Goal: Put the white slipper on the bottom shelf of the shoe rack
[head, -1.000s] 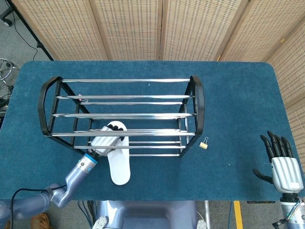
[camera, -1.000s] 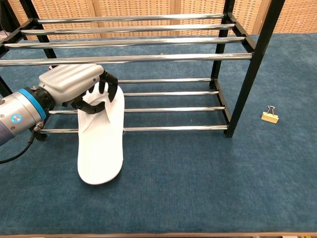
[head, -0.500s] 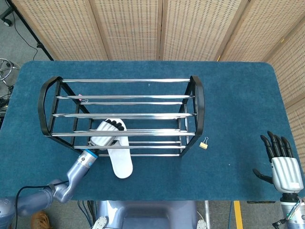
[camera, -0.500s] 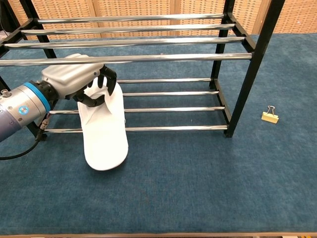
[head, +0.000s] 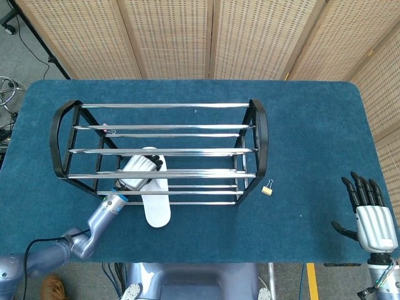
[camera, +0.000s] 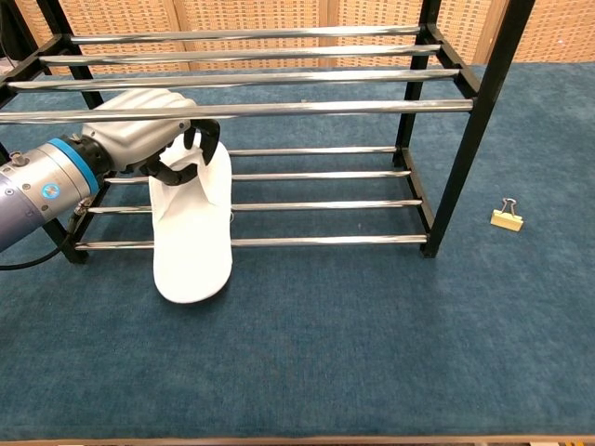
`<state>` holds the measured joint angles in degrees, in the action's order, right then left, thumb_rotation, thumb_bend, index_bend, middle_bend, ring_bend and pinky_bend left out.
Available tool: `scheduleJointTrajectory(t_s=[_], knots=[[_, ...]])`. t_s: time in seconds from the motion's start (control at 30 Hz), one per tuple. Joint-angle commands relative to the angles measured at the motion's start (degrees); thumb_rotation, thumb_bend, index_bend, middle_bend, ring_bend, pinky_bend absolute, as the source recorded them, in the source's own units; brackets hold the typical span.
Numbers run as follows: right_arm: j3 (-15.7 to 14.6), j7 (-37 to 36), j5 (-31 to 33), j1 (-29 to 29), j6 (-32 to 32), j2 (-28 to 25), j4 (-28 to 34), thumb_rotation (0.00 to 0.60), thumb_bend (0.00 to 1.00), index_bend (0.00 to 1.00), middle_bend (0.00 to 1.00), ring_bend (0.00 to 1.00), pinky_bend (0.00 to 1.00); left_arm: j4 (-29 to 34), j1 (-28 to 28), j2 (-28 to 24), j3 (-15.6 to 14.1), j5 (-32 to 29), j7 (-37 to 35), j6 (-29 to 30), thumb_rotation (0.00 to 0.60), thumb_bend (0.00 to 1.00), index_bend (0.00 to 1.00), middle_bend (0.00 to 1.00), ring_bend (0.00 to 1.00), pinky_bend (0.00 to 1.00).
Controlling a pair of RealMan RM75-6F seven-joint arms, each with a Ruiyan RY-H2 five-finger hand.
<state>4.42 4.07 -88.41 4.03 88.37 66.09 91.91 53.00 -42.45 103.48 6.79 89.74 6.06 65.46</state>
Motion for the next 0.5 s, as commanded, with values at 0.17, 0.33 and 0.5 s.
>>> scheduleJointTrajectory(t_s=[0.17,0.33,0.5], knots=[[0.00,0.00,0.00,0.00,0.00,0.00,0.00,0.600,0.00,0.00,0.00,0.00,0.00,0.16,-0.04,0.11,-0.35,-0.10,-0.18,0.64,0.600,0.47,0.71,0.51,0.44,0.53],[0.00,0.00,0.00,0.00,0.00,0.00,0.00,0.600,0.00,0.00,0.00,0.00,0.00,0.66,0.06,0.12,-0.26,-0.87,0.33,0.54,0.600,0.46,0.68,0.46,0.39,0.53],[0.00,0.00,0.00,0.00,0.00,0.00,0.00,0.600,0.00,0.00,0.00,0.00,0.00,1.83,0.07,-0.46,-0.71,-1.08,0.95,0.10,0.600,0.42,0.57,0.35,0.29,0.53]])
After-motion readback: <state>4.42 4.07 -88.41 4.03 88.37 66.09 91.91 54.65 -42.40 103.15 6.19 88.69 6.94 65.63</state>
